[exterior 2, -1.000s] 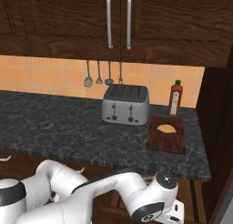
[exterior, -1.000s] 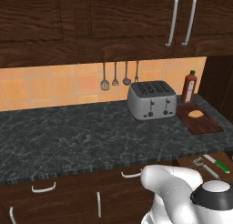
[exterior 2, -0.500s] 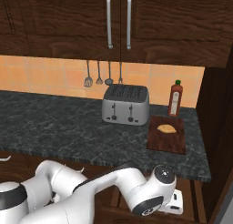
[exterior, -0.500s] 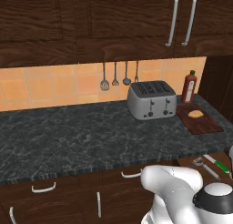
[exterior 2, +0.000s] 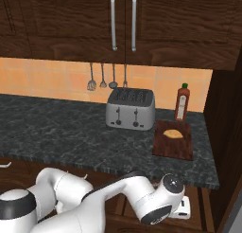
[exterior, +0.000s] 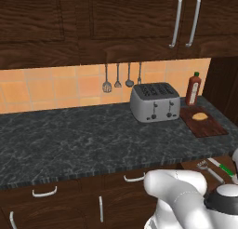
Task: Place the appropriate cutting tool for cutting the potato skin on the cutting board.
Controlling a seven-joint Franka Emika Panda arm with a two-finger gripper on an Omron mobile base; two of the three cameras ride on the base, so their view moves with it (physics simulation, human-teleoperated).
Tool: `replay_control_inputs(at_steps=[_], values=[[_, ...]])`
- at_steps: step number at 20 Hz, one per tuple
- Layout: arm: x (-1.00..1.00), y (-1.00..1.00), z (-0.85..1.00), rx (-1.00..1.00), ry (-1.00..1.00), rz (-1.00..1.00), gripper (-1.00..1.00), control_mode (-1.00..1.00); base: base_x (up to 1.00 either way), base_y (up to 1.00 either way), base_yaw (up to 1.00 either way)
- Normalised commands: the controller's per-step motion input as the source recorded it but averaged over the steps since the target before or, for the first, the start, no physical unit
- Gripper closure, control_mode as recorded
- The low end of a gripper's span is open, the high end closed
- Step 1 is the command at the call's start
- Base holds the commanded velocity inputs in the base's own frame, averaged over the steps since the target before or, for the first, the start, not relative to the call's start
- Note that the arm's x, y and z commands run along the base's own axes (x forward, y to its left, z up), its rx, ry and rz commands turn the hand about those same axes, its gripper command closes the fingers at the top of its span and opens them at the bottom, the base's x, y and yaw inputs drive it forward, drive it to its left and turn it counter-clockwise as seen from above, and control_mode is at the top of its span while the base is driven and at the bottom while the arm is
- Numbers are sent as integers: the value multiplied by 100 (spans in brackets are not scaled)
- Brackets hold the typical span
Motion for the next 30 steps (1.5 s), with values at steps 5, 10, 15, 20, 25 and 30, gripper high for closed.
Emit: replay_control_inputs(at_steps=[5, 10, 15, 20, 25, 30], values=[[-8, 1, -33, 0, 1, 0, -100, -100, 0, 0, 0], [-37, 0, -8, 1, 5, 0, -100, -100, 0, 0, 0], [-64, 0, 0, 1, 8, 0, -100, -100, 0, 0, 0], [-47, 2, -4, 0, 8, 0, -100, -100, 0, 0, 0], [7, 1, 21, 1, 0, 1, -100, -100, 0, 0, 0], [36, -8, 86, 3, -4, 4, -100, -100, 0, 0, 0]])
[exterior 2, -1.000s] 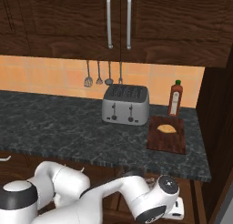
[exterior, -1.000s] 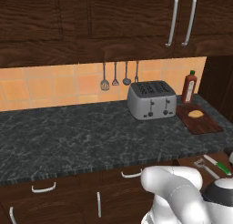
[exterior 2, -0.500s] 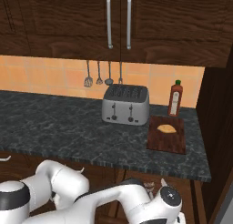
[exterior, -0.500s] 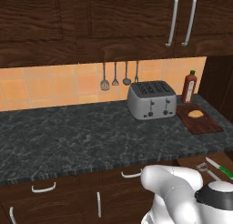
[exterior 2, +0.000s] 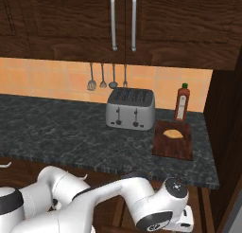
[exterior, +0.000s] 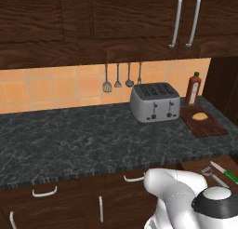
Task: Place the appropriate cutting tool for cutting the potato skin on the cutting board.
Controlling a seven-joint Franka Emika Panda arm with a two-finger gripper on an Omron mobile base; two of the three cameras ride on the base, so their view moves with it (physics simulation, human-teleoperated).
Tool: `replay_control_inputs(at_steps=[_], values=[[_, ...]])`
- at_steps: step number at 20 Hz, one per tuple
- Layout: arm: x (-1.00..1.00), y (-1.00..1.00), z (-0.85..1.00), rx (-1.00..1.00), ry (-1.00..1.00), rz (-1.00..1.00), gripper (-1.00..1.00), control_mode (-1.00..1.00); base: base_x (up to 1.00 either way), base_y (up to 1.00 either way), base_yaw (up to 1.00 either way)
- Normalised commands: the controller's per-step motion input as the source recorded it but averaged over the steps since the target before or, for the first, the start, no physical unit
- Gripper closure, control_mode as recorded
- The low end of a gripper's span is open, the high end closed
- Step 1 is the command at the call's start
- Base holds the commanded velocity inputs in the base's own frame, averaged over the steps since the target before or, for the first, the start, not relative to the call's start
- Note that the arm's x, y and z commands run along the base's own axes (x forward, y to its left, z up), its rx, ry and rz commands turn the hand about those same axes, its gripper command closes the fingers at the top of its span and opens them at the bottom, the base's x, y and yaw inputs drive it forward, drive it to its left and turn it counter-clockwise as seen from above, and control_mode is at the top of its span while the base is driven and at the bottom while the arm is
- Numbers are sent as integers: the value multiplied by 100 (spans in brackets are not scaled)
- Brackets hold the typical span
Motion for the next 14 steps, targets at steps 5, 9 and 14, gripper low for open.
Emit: replay_control_inputs(at_steps=[5, 9, 14], values=[[77, -6, 6, 0, 0, 3, -100, -100, 0, 0, 0], [56, -7, -56, 1, 0, 1, -100, -100, 0, 0, 0], [33, 0, -50, 5, 0, 0, -100, -100, 0, 0, 0]])
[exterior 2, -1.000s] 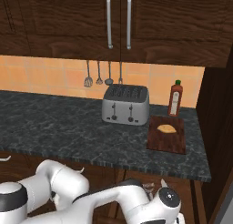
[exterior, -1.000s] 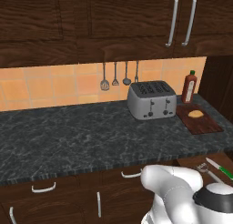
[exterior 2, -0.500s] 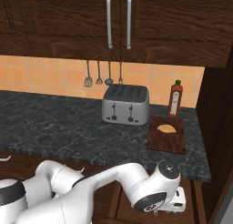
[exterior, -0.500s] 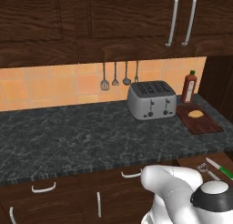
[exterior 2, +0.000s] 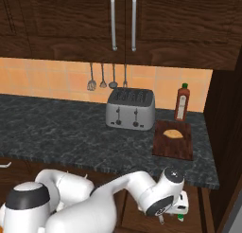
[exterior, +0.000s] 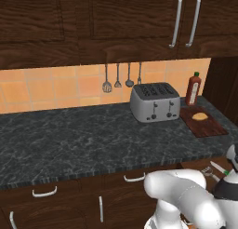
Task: Place the appropriate cutting tool for cutting the potato skin on the cutting board.
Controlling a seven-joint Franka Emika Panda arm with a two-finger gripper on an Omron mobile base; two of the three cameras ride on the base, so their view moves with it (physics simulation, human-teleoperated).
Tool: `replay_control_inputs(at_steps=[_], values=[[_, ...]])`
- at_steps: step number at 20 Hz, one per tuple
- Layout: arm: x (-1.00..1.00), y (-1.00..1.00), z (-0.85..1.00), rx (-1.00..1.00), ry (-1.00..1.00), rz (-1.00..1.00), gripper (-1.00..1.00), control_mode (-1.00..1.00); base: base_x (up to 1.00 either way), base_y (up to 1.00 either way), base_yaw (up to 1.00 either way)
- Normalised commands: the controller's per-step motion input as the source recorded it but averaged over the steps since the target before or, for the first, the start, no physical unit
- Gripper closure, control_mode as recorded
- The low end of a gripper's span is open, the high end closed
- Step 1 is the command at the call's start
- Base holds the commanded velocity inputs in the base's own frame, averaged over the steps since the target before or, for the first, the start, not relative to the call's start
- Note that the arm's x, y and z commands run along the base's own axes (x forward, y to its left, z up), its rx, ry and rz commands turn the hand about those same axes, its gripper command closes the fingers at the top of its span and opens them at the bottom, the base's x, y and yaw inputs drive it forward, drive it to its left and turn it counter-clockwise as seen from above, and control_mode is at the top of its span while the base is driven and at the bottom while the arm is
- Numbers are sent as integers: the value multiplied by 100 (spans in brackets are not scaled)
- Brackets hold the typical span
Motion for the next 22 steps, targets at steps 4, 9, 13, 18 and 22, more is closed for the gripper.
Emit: replay_control_inputs(at_steps=[4, 9, 13, 18, 22], values=[[19, 0, -37, 6, 3, 0, -100, -100, 0, 0, 0], [13, 0, -32, 4, 3, 0, -100, -100, 0, 0, 0], [9, 0, -27, 2, 3, 0, -100, -100, 0, 0, 0], [8, 0, -25, 0, 4, 0, -100, -100, 0, 0, 0], [18, 0, -27, 0, 0, 0, -100, -100, 0, 0, 0]])
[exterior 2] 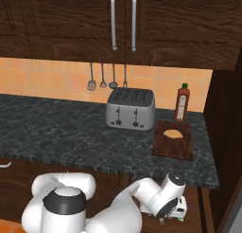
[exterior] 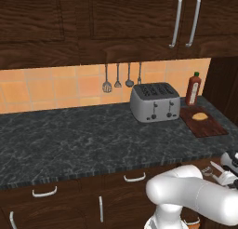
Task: Place the appropriate cutting tool for cutting the potato skin on the cutting board.
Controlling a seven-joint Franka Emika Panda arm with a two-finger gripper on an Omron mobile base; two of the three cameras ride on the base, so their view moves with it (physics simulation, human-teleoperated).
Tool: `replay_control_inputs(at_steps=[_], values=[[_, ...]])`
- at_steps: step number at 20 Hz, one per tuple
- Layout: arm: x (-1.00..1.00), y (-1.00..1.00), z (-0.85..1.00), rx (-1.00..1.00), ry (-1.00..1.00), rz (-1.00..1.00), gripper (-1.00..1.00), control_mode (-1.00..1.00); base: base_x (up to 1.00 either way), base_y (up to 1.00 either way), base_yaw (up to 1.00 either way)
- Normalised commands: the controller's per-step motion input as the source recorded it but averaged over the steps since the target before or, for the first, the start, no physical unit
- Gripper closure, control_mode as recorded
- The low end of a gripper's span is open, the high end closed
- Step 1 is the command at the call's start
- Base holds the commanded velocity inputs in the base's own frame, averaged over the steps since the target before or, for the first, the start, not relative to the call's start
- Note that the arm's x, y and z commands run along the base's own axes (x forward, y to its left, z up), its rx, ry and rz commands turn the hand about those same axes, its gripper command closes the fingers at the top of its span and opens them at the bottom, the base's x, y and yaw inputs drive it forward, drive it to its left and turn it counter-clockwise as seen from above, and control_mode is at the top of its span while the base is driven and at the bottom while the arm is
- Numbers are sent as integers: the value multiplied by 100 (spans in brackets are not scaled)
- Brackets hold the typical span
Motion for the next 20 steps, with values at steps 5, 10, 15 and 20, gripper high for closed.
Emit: replay_control_inputs(at_steps=[5, 10, 15, 20], values=[[13, 1, -31, 0, 0, 0, -100, -100, 0, 0, 0], [0, 4, -42, 0, 0, 0, -100, -100, 0, 0, 0], [0, 1, -26, 0, 0, 0, -100, -100, 0, 0, 0], [-1, 0, -10, 0, 0, 0, -100, -100, 0, 0, 0]])
